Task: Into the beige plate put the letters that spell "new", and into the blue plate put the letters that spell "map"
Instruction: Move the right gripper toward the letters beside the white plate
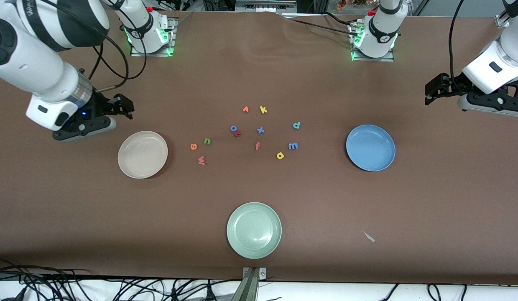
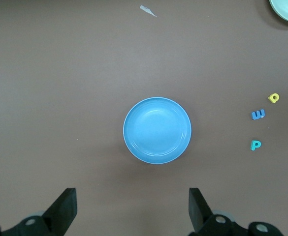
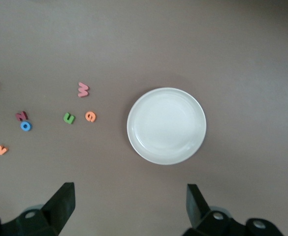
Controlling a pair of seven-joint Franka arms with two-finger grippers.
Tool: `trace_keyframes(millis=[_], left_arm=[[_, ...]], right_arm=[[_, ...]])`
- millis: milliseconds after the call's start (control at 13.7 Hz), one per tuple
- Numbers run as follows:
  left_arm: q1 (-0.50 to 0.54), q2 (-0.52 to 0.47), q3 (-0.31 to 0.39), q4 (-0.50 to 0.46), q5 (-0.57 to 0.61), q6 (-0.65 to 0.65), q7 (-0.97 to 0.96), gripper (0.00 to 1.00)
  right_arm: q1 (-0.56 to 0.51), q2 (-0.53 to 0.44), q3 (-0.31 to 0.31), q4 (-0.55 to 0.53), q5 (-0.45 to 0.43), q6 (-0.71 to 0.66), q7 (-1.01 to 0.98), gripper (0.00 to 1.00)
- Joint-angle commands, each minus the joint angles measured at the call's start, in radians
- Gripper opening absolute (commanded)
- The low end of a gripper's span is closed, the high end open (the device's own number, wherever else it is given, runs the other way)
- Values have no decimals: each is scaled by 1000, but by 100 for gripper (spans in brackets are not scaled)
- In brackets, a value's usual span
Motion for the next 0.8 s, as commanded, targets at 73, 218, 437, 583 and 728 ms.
trace_keyframes(millis=[73,218,437,583,728], left_arm=[[5,12,-3,33,-10,-26,16,100],[5,12,-4,33,-10,-26,10,100],[3,14,-3,33,-21,-26,13,100],[-15,20,-8,33,-19,-26,8,100],[-23,44,-32,33,-21,-26,13,100]], right_arm=[[50,13,2,-30,-19,57,86,100],[56,18,3,-106,-16,158,121,100],[56,10,54,-234,-17,306,210,100],[56,14,85,-309,-19,402,274,100],[57,40,88,-364,-19,491,311,100]])
